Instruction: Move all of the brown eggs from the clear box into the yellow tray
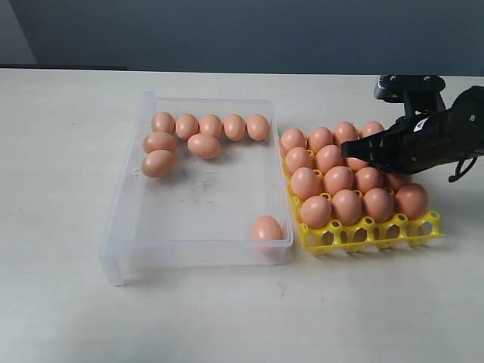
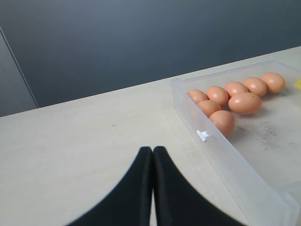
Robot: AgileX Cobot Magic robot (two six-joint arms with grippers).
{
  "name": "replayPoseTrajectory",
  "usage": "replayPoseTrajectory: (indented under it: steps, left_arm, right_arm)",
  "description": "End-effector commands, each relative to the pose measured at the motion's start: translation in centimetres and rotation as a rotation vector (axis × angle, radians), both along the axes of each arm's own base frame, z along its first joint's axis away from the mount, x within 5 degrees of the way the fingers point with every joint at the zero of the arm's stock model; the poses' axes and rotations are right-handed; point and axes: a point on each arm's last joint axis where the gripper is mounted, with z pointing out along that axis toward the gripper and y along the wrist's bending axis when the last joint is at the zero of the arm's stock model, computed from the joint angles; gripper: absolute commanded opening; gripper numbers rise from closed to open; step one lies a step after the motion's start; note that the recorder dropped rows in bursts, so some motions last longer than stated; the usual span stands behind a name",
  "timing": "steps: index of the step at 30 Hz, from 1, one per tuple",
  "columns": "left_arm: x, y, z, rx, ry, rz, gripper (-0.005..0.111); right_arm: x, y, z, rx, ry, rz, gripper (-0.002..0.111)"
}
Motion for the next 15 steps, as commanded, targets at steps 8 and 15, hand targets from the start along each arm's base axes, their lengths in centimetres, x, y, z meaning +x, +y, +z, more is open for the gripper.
replayPoseTrajectory:
  steps: [8,15]
  left_arm:
    - [0.01,-0.01,0.16,-0.004,-0.016,-0.001,0.0]
    - [0.01,-0.01,0.16,-0.004,-0.016,-0.001,0.0]
  right_arm:
    - [1.24,0.18,1.16,0.01,-0.081,-0.009,-0.001]
    - [1.76,0.19,1.66,0.013,-0.132,-0.016,-0.001]
